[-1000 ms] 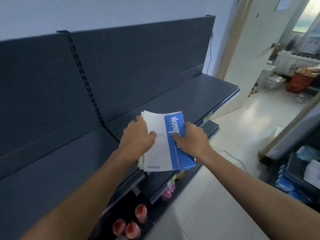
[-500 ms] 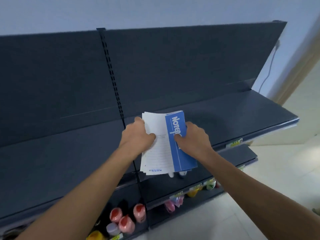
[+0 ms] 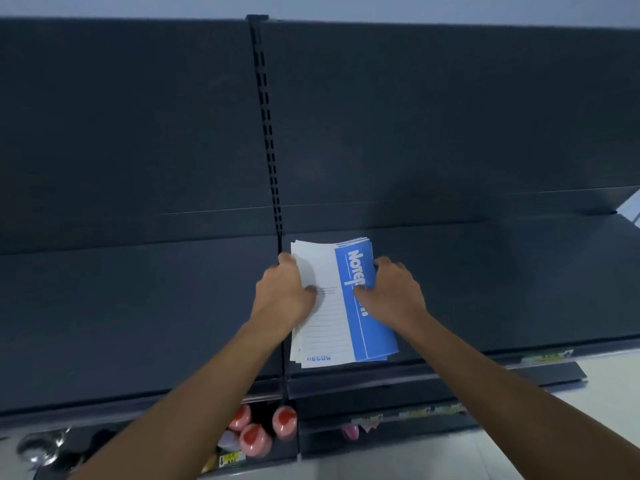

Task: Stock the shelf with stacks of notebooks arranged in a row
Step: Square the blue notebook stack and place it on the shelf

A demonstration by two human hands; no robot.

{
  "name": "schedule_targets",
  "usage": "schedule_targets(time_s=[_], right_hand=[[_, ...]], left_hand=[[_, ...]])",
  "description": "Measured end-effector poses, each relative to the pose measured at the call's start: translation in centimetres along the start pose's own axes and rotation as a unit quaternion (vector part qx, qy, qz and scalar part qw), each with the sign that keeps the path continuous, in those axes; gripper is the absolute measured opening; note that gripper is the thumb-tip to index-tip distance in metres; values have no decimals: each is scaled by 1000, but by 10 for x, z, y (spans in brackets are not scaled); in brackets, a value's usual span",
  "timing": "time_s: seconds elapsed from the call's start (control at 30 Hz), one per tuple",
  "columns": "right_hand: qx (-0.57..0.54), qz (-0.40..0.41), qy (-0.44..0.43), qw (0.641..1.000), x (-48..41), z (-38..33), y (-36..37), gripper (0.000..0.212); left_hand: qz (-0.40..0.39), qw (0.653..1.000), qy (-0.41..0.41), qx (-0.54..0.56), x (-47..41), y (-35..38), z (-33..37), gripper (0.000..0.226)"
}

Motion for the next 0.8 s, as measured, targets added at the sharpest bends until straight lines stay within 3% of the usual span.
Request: schedule_targets(time_s=[0.33, 0.53, 0.67, 0.8], right_hand=[[-18, -60, -19, 998, -47, 18, 28, 28], [24, -83, -25, 996, -50, 22, 35, 38], [81, -70, -52, 993, -51, 17, 30, 46], [99, -41, -112, 988, -52, 1, 21, 39]], left_hand=[[28, 998, -55, -24, -32, 30, -4, 47], [71, 994, -45, -74, -28, 34, -7, 49], [78, 994, -48, -61, -25, 29, -8, 48], [96, 994, -37, -25, -21, 16, -15, 43]])
Point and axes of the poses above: each hand's wrist, its own x-axis away from the middle knuckle, its own y-axis out of the palm, z = x × y, the point moved 1 cm from there along -x, towards the middle knuckle, and after that the axes turned 12 degrees about -y, right-handed, at the moved point
